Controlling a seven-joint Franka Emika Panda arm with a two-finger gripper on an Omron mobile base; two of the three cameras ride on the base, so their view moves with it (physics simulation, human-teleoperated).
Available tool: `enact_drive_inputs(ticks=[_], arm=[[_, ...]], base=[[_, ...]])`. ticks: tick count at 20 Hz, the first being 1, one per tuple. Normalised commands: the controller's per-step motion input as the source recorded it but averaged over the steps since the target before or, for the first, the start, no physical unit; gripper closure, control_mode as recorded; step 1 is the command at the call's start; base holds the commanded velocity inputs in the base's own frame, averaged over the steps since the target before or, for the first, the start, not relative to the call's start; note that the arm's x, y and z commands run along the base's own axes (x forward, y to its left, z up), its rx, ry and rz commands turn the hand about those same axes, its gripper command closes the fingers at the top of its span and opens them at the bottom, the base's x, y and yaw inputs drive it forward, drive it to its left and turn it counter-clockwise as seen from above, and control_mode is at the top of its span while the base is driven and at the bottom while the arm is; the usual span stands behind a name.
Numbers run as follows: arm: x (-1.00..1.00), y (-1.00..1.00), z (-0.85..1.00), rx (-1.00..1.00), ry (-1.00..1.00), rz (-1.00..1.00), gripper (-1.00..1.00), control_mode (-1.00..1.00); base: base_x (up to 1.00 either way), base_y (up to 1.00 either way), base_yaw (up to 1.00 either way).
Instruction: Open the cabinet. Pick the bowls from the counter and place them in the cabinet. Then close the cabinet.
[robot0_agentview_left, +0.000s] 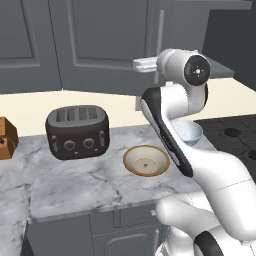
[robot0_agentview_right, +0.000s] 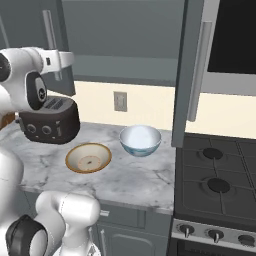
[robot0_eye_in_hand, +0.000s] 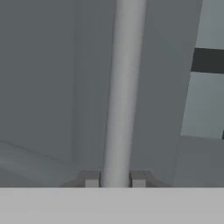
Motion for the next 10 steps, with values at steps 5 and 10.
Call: enact_drive_inputs(ticks=[5,10], arm=[[-0.5,0.4,0.0,0.0,0.29,-0.07,1.0,-1.0],[-0.57,0.56,-0.19,0.0,0.07,-0.06,1.0,-1.0]], base=[[0.0,0.0,0.0],[0.0,0.0,0.0]])
